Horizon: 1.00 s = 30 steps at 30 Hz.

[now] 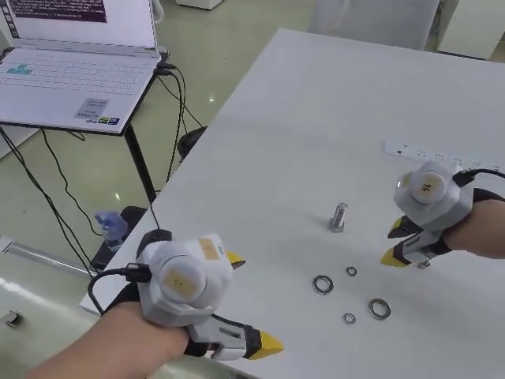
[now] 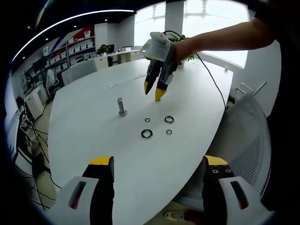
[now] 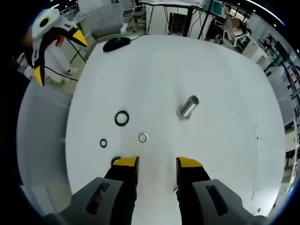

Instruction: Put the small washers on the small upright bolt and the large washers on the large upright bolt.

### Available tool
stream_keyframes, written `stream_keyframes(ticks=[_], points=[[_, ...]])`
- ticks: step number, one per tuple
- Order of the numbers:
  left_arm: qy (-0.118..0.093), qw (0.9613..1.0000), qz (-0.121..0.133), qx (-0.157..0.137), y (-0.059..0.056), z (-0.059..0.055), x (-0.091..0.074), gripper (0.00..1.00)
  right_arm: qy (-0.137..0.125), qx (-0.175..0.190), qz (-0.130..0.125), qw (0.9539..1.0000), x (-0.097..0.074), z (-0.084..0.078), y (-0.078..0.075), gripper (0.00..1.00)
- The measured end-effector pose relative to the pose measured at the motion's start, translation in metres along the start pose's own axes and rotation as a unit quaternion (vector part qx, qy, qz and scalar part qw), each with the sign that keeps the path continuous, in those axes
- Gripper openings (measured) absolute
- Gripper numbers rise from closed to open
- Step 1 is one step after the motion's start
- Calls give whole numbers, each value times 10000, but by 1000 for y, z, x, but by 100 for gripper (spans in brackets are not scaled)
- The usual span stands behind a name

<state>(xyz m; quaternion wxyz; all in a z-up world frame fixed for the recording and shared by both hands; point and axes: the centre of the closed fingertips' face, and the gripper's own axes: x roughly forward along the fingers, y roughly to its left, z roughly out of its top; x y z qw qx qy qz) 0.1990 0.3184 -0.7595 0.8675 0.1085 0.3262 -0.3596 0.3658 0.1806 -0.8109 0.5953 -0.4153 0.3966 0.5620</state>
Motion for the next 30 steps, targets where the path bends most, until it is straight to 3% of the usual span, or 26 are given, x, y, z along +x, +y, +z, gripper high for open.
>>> stream_keyframes(ticks=[13, 24, 30], points=[[12, 10000, -32, -14, 2, -7, -2, 76, 110, -272, 237, 9993, 31, 10, 14, 32], [7, 10000, 5, -76, 1, -10, -4, 76, 222, -316, 382, 9985, 56, 8, 23, 32], [27, 10000, -15, -53, -1, -10, -4, 76, 178, -259, 361, 9989, 61, 10, 23, 31]])
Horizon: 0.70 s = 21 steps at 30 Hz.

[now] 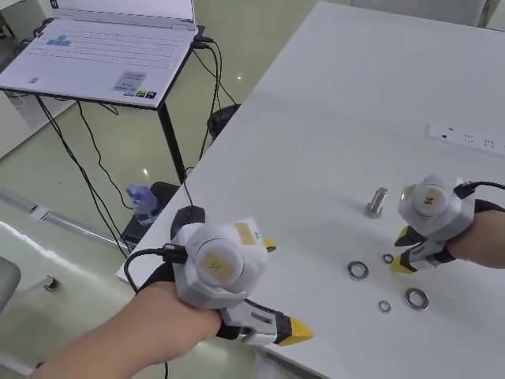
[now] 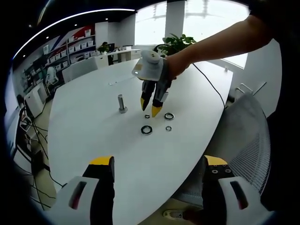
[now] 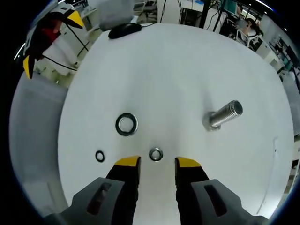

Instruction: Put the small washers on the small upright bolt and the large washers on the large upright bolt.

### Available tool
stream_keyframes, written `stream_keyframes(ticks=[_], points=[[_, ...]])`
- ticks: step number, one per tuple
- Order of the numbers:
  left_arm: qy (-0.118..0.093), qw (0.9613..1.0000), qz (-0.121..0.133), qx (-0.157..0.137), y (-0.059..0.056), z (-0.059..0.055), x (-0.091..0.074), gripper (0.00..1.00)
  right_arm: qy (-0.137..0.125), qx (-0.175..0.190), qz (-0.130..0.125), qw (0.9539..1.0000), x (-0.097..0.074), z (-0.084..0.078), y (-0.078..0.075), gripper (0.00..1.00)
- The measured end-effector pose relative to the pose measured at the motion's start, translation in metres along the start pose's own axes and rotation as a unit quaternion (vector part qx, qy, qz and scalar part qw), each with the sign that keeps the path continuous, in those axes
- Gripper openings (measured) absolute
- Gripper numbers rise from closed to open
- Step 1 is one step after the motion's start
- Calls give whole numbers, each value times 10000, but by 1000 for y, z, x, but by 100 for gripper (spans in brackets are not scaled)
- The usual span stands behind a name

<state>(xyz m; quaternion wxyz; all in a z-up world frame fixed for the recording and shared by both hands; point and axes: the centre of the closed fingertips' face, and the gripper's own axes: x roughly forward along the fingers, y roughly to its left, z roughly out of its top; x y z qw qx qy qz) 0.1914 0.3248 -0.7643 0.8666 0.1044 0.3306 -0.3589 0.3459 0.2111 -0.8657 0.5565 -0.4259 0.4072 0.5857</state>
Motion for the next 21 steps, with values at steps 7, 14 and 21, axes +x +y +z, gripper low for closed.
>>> stream_keyframes(ticks=[7, 14, 21], points=[[-11, 10000, 26, 21, 1, 2, 1, 76, 39, -38, 3, 10000, 5, 2, 2, 30], [15, 10000, 23, 53, 1, 2, 2, 76, 130, -130, -20, 9998, 6, 2, 0, 28], [11, 10000, 20, 68, 0, 4, 2, 76, 137, -136, -38, 9998, 6, 3, 1, 23]])
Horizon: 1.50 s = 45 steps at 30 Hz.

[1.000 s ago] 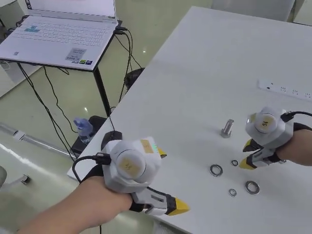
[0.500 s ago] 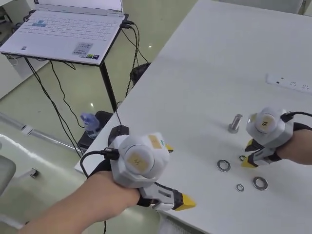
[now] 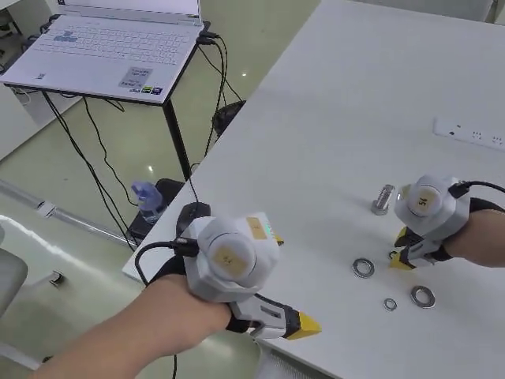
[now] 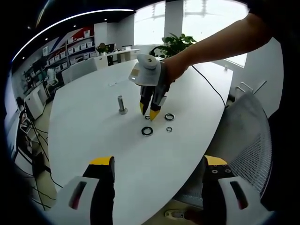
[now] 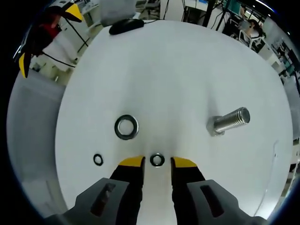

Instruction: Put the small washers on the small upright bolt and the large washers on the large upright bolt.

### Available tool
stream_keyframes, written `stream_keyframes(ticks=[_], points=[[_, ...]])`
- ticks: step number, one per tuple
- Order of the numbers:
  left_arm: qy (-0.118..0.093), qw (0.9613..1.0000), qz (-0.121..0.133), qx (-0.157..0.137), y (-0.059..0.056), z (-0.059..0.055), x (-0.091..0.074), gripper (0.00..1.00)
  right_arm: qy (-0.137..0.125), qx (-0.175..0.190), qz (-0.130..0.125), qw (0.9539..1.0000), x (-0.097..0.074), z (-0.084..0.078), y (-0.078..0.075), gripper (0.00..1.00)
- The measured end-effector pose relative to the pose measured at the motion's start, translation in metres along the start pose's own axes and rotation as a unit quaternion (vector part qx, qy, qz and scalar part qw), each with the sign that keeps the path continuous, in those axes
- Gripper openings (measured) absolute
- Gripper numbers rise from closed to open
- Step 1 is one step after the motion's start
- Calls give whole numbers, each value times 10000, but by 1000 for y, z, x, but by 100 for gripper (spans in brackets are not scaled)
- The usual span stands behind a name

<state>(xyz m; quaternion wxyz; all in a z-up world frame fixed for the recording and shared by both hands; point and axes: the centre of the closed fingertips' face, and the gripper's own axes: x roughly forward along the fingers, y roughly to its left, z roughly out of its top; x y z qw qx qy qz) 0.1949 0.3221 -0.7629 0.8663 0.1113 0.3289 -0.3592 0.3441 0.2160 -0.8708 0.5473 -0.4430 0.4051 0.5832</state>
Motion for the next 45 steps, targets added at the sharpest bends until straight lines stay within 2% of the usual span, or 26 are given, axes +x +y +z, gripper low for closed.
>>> stream_keyframes(ticks=[8, 17, 19, 27, 30, 32, 35, 45], points=[[-2, 10000, 13, 5, 1, -1, -2, 75, 106, 39, -38, 9999, 0, -1, 0, 15], [0, 10000, -23, 33, -1, 0, 0, 74, 265, 57, -171, 9995, 1, -2, 0, 14], [-22, 10000, -25, 32, -1, 2, 0, 74, 249, 256, -171, 9992, 1, -2, -1, 13], [-20, 10000, -12, 59, 1, 3, 0, 74, 120, 432, -175, 9988, 0, -5, -2, 13], [-16, 10000, -6, 25, 2, 3, 1, 74, 47, 514, -203, 9985, -2, -7, -7, 13], [-2, 10000, -5, 38, 2, 3, 2, 74, -3, 547, -273, 9981, -6, -8, -10, 13], [-27, 10000, 8, 30, 3, 4, 4, 75, -24, 652, -222, 9976, -11, -12, -8, 12], [-74, 10000, -54, -23, 3, 8, 15, 78, -114, 923, -311, 9952, -45, -35, -2, 12]])
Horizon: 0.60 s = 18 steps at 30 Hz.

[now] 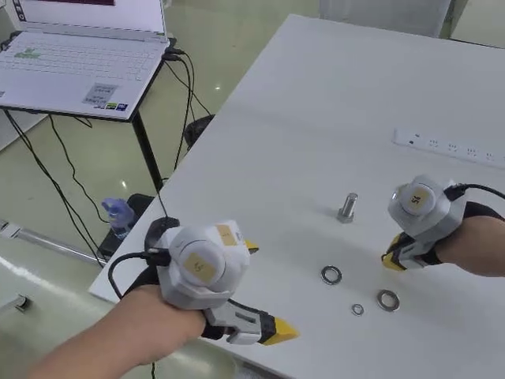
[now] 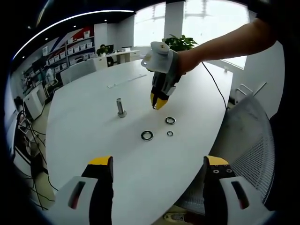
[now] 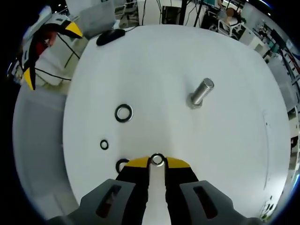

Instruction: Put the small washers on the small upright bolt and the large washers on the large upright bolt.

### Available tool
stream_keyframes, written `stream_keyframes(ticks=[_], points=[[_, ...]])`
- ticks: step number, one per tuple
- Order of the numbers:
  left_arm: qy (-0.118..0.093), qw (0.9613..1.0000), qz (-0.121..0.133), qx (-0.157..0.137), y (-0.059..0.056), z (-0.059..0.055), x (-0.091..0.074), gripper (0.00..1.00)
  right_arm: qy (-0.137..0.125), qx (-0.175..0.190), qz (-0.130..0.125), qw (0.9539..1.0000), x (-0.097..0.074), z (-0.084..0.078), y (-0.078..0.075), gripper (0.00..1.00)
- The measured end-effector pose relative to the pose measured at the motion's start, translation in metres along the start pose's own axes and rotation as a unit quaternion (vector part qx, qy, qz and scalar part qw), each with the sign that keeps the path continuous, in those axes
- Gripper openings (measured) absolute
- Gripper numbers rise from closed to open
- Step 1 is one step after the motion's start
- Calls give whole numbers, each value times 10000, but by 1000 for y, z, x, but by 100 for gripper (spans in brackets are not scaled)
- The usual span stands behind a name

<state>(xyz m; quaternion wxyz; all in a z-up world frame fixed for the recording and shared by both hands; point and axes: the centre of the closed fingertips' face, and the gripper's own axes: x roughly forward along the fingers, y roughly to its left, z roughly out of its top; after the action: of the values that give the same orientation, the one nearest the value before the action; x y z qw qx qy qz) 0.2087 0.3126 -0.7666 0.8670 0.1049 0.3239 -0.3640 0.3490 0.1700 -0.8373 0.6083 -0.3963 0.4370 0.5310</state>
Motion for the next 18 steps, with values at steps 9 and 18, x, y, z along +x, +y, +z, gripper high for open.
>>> stream_keyframes(ticks=[9, 18], points=[[22, 10000, -15, 4, 1, 4, 11, 80, -38, 215, -46, 9998, -21, -30, 2, 12], [19, 10000, -35, 19, 0, 13, 23, 82, -33, 457, -151, 9988, -34, -59, -2, 12]])
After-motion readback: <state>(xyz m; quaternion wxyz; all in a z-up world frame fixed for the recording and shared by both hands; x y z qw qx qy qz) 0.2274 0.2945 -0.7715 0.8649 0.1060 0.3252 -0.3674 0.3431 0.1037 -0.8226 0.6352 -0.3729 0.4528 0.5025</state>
